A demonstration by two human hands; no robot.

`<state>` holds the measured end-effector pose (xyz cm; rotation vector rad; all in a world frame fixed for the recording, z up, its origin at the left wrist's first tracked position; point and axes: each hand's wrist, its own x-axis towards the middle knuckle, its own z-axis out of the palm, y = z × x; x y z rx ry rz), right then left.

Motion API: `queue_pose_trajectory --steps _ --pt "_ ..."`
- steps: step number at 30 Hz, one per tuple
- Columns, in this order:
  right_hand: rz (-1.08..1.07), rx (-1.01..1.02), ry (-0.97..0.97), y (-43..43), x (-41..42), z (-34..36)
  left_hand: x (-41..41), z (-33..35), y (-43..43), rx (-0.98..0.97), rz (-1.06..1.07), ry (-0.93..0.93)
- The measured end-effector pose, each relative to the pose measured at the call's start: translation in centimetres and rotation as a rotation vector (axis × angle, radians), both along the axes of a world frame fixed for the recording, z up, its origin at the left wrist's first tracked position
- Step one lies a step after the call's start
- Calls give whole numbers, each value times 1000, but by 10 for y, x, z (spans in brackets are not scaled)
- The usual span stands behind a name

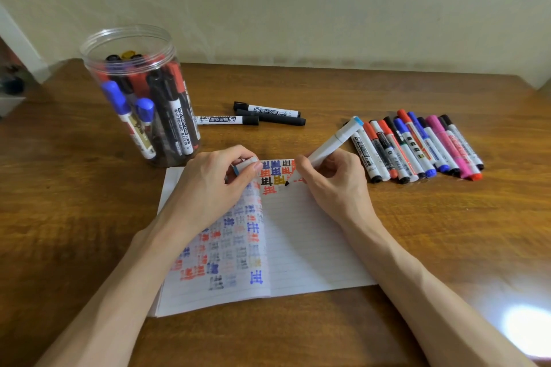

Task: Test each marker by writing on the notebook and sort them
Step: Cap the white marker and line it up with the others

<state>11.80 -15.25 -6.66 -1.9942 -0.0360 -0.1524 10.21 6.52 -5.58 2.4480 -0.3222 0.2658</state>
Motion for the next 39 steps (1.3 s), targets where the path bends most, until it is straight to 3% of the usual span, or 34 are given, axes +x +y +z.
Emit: queue_pose_trajectory --steps 12,22,35,39 --pt "36 -48 29 0 -1 1 0 0 0 -43 -21 -28" --pt "82 450 61 -7 -2 14 -4 6 -5 -223 -118 40" --pt "327 438 51 -6 -6 10 -6 10 -6 -251 -144 27" --pt "358 575 144 -7 -4 12 -5 11 -5 -279 -131 31"
